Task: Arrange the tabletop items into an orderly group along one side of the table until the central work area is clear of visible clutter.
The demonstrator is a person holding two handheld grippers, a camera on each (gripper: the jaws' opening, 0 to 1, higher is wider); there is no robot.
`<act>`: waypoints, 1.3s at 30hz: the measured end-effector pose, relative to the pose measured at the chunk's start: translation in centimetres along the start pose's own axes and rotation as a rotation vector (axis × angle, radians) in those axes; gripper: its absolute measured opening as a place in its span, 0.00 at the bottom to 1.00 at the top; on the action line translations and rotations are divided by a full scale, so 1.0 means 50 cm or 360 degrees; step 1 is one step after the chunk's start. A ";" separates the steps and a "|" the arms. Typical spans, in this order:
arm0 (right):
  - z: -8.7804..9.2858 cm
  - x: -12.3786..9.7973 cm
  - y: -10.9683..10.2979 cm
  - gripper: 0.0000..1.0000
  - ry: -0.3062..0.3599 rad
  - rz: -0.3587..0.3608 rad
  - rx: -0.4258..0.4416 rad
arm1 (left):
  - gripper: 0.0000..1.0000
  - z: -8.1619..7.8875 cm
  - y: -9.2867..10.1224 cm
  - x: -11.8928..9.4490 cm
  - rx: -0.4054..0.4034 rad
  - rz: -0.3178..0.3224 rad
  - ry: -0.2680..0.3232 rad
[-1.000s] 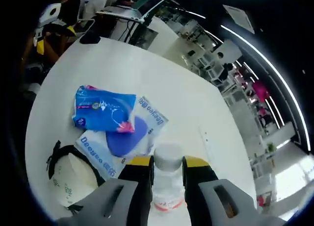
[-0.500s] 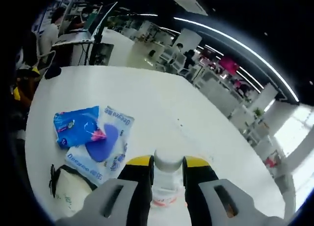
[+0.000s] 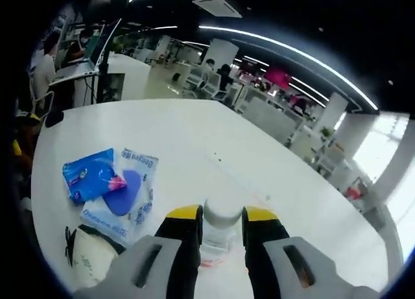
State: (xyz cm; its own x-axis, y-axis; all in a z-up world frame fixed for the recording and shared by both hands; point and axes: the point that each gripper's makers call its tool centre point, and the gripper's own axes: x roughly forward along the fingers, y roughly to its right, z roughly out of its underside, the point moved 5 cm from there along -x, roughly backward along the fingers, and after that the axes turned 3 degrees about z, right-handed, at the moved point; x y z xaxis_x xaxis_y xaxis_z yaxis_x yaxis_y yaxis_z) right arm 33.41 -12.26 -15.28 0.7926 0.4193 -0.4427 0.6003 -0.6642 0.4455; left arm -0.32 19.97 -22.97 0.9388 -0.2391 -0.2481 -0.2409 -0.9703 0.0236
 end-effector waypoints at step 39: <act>0.040 -0.026 0.034 0.22 -0.0136 0.0568 0.0472 | 0.73 0.021 -0.026 -0.022 -0.0005 -0.0095 -0.0053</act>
State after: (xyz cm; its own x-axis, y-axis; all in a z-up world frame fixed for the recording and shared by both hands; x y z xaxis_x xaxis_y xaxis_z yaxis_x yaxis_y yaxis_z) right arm 33.19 -15.19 -15.50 0.9246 0.0884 -0.3705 0.2256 -0.9109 0.3454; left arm -1.29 21.52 -23.74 0.9427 -0.1794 -0.2813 -0.1839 -0.9829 0.0107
